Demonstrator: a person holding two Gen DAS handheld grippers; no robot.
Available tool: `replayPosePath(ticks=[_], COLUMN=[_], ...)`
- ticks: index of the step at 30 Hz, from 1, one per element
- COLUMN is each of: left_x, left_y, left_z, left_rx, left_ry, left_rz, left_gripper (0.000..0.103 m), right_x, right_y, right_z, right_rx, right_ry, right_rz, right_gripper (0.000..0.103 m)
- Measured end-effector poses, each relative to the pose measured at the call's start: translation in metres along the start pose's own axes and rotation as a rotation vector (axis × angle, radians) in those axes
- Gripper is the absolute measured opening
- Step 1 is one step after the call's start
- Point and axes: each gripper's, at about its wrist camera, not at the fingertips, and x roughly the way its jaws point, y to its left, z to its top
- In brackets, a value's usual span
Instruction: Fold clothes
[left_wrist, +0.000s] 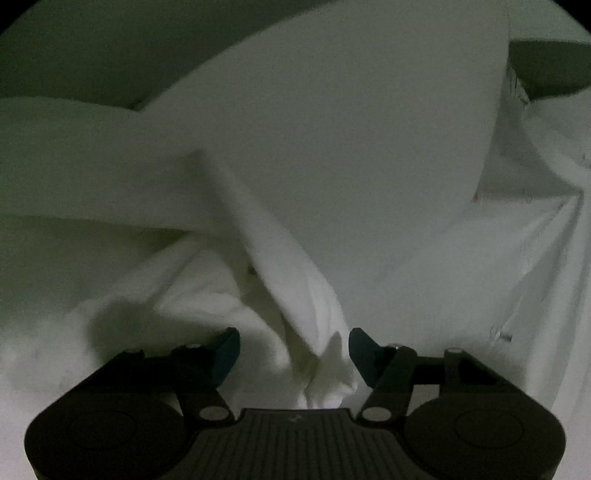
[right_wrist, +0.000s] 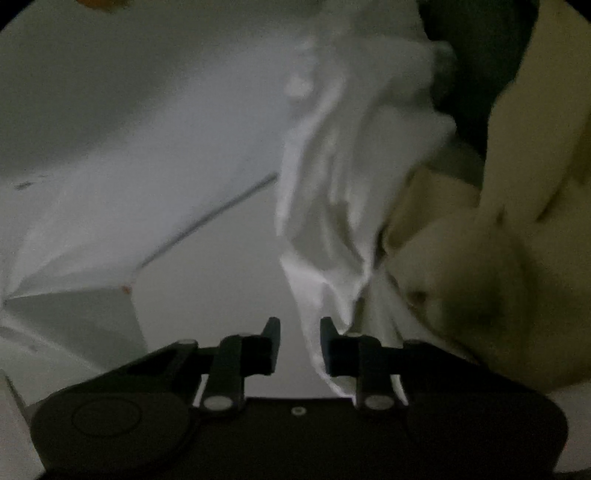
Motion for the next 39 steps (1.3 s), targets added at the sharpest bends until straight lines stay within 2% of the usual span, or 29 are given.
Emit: replayPosePath(ticks=[5,7,9,11,12,13,15,17,19,20,22,23,26,30,36,39], left_x=[-0.010,-0.009,-0.007,0.014,0.017,0.017,0.017,0.015,0.009,0.003,-0.008,-0.012,-0.024,-0.047,-0.085,-0.115], left_y=[-0.004,-0.002,0.000,0.009,0.010,0.010,0.015,0.013,0.004,-0.003,-0.021,-0.030,-0.056,-0.104,-0.184,-0.226], left_z=[-0.004,-0.003,0.002,0.021,0.025,0.028,0.032,0.037,0.041,0.043,0.042,0.041,0.039,0.030,0.014,-0.006], left_rx=[-0.019,-0.013,-0.014,0.018,0.030,0.040,0.013,0.025,0.085,0.136,0.226,0.249,0.257,0.343,0.424,0.462], left_ry=[-0.004,-0.014,-0.037,-0.081,-0.102,-0.122,-0.134,-0.137,-0.142,-0.148,-0.152,-0.153,-0.140,-0.144,-0.117,-0.114], left_rz=[-0.016,-0.023,-0.029,-0.003,0.019,0.044,0.042,0.064,0.071,0.049,0.014,-0.001,-0.071,-0.166,-0.346,-0.460], left_gripper=[0.067,0.067,0.068,0.068,0.068,0.067,0.064,0.038,0.028,0.018,0.015,0.014,0.012,0.011,0.011,0.011], right_x=[0.021,0.025,0.029,0.042,0.047,0.049,0.049,0.045,0.036,0.030,0.018,0.012,-0.012,-0.059,-0.157,-0.227], right_y=[0.003,0.007,0.012,0.013,0.017,0.022,0.028,0.038,0.058,0.074,0.103,0.114,0.141,0.174,0.234,0.247], right_z=[-0.003,-0.001,0.001,0.007,0.009,0.009,0.009,0.006,-0.001,-0.008,-0.025,-0.031,-0.042,-0.065,-0.121,-0.158], right_rx=[-0.015,-0.025,-0.035,-0.042,-0.063,-0.090,-0.152,-0.220,-0.338,-0.444,-0.630,-0.672,-0.702,-0.786,-0.975,-1.098], right_ry=[-0.025,-0.044,-0.062,-0.070,-0.071,-0.074,-0.078,-0.086,-0.102,-0.116,-0.144,-0.156,-0.182,-0.245,-0.379,-0.460], right_rz=[-0.063,-0.069,-0.076,-0.100,-0.111,-0.123,-0.146,-0.101,-0.047,-0.037,-0.032,-0.029,0.021,0.078,0.211,0.279], right_gripper=[0.031,0.037,0.038,0.037,0.035,0.024,0.005,0.003,0.002,0.002,0.002,0.002,0.002,0.002,0.002,0.002])
